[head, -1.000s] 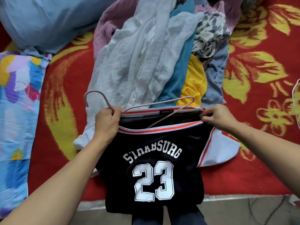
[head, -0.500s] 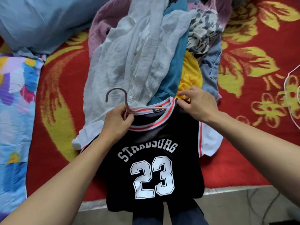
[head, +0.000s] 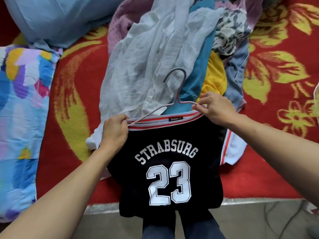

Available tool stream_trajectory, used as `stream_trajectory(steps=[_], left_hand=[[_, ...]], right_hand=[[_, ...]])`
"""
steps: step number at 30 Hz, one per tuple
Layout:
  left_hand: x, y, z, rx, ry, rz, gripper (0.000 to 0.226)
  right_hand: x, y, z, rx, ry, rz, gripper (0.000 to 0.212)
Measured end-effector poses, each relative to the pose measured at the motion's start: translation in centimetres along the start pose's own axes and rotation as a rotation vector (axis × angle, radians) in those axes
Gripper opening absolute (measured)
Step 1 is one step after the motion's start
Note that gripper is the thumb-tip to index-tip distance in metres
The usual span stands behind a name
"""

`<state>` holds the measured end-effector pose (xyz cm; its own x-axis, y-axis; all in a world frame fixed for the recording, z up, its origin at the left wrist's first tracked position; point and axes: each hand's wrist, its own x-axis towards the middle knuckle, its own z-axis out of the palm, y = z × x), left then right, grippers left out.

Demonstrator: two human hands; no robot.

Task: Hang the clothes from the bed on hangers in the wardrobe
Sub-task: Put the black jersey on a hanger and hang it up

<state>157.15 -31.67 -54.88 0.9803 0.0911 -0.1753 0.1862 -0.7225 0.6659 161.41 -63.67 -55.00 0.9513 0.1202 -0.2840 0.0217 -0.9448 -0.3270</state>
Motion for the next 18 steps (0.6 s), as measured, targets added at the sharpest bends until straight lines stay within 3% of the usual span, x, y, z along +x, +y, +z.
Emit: stream_trajectory(steps=[4, 12, 15, 18], left_hand=[[0.8, 2.5, -0.4, -0.059, 0.027, 0.011, 0.033], [2.0, 9.9, -8.1, -0.023, -0.186, 0.279, 0.013], [0.4, 10.8, -10.8, 0.003, -0.206, 0.296, 0.011], [-1.2, 12.3, -13.3, -0.008, -0.217, 0.265, 0.011]], right_hand=[[-0.1, -1.9, -3.0, 0.07, 0.042, -0.015, 0.037], [-4.7, -4.2, -12.4, 0.017, 0.113, -0.059, 0.043], [-7.2, -3.6, -15.7, 0.054, 0.071, 0.008, 0.041], [-9.8, -4.3, -19.0, 0.177, 0.156, 0.001, 0.041]])
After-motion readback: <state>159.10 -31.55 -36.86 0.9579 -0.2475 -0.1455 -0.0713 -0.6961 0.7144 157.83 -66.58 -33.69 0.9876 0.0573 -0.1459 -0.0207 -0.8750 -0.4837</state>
